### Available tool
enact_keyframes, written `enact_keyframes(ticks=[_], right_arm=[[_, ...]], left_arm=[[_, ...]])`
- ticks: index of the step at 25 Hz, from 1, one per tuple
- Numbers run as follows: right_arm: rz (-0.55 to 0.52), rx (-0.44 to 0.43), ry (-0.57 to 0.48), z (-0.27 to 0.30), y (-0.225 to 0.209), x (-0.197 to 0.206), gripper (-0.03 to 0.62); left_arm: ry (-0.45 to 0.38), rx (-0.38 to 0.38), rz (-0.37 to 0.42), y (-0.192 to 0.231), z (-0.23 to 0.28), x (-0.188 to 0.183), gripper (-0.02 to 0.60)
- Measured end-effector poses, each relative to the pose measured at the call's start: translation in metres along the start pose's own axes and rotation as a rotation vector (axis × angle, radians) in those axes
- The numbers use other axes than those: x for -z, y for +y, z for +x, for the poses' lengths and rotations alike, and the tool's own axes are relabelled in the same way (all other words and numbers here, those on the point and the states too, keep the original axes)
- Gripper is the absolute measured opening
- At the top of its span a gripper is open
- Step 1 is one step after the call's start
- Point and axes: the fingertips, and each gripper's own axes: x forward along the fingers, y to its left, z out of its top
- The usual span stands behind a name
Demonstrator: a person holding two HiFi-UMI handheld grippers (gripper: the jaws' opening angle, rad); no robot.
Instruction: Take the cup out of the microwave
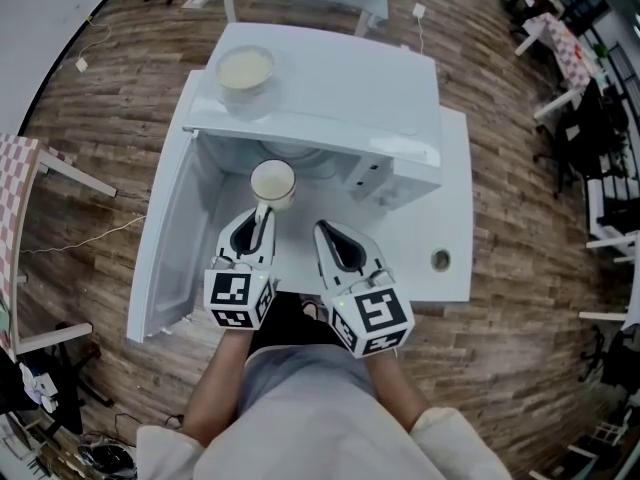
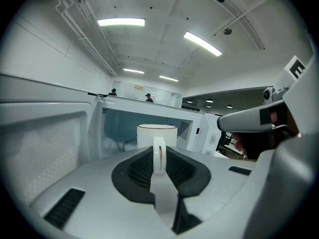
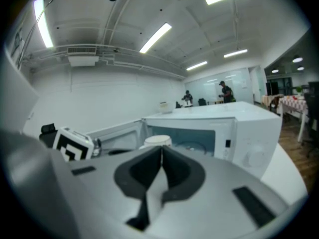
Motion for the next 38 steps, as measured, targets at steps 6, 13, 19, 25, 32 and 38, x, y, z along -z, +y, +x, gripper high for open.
enact_keyframes(ticks=[6,13,19,25,32,38], right_arm=[[-0.008,-0.008,-0.015,-0.005,0.003,-0.006,0.023],[-0.024,-0.010,-0.035,-0.012,0.003,-0.014,0.023],[-0.029,-0.034,-0.051,-0.023,0.003,-0.018,0.023],[-0.034,-0.099,-0.060,-0.029,0.008,-0.024,0.021],[-0.008,-0.195,-0.089,-0.039,0.005,-0.048,0.021],[0.013,-0.216,-0.075,-0.049,-0.002,-0.051,0.021]], left_arm=[[-0.005,0.001,-0.009,-0.005,-0.015,-0.006,0.066],[-0.018,0.013,-0.016,-0.013,-0.023,-0.016,0.066],[-0.035,0.038,-0.023,-0.028,-0.029,-0.028,0.066],[-0.053,0.065,-0.026,-0.042,-0.034,-0.042,0.066],[-0.083,0.076,-0.018,-0.050,-0.042,-0.063,0.066],[-0.078,0.091,-0.042,-0.059,-0.043,-0.065,0.066]])
